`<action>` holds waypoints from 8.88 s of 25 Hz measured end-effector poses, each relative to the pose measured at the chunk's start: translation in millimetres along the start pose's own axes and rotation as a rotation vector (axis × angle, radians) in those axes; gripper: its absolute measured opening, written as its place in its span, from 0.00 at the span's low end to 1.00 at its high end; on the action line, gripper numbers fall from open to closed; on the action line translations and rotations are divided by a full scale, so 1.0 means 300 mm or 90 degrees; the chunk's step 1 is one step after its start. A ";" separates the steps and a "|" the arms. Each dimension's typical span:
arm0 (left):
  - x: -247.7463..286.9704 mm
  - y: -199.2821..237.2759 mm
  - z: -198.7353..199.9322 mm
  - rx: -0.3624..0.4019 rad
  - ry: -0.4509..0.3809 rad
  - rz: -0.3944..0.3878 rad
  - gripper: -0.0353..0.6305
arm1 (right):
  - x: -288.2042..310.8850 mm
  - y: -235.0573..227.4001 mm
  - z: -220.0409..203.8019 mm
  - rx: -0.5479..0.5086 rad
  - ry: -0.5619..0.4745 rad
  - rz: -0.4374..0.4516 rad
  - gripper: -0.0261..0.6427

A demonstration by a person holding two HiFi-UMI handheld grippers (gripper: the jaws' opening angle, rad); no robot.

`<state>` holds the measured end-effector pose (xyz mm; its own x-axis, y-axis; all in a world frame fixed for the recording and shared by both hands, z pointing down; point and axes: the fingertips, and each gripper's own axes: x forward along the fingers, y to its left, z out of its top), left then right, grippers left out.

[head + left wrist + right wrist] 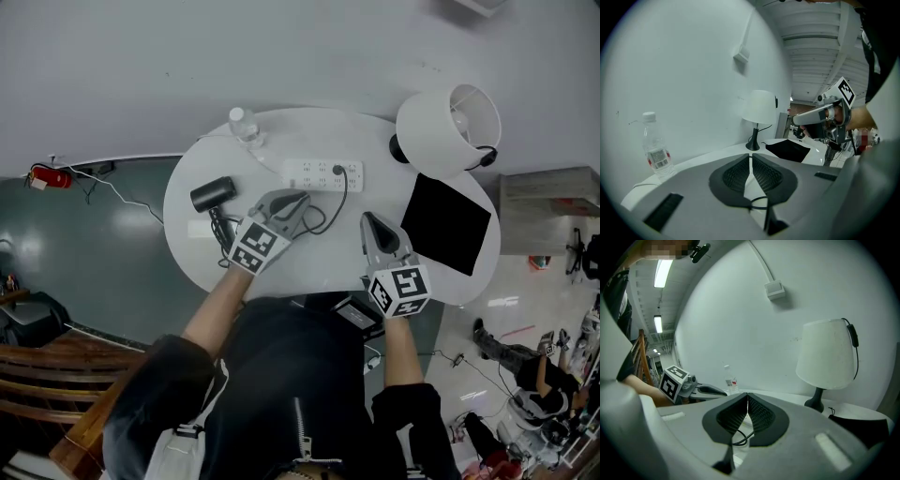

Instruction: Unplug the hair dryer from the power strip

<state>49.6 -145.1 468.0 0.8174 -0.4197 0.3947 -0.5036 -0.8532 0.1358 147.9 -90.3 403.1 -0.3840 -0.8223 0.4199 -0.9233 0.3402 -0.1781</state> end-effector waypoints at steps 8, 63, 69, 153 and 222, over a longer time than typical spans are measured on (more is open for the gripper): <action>0.081 0.029 -0.007 0.000 0.014 0.008 0.09 | 0.052 -0.060 -0.023 0.013 0.017 0.019 0.05; 0.397 0.112 -0.278 0.070 0.148 0.112 0.34 | 0.458 -0.235 -0.344 -0.177 0.137 0.129 0.10; 0.405 0.111 -0.293 0.085 0.161 0.115 0.34 | 0.504 -0.224 -0.352 -0.219 0.114 0.132 0.19; 0.436 0.122 -0.308 0.067 0.227 0.083 0.33 | 0.609 -0.207 -0.313 -0.164 0.096 0.126 0.11; 0.452 0.103 -0.307 0.077 0.240 0.056 0.31 | 0.602 -0.241 -0.308 -0.096 0.100 0.079 0.11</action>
<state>119.0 -199.8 609.4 0.6015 -0.3679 0.7091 -0.5117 -0.8591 -0.0117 144.9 -221.2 573.9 -0.4797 -0.6928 0.5384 -0.8545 0.5083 -0.1072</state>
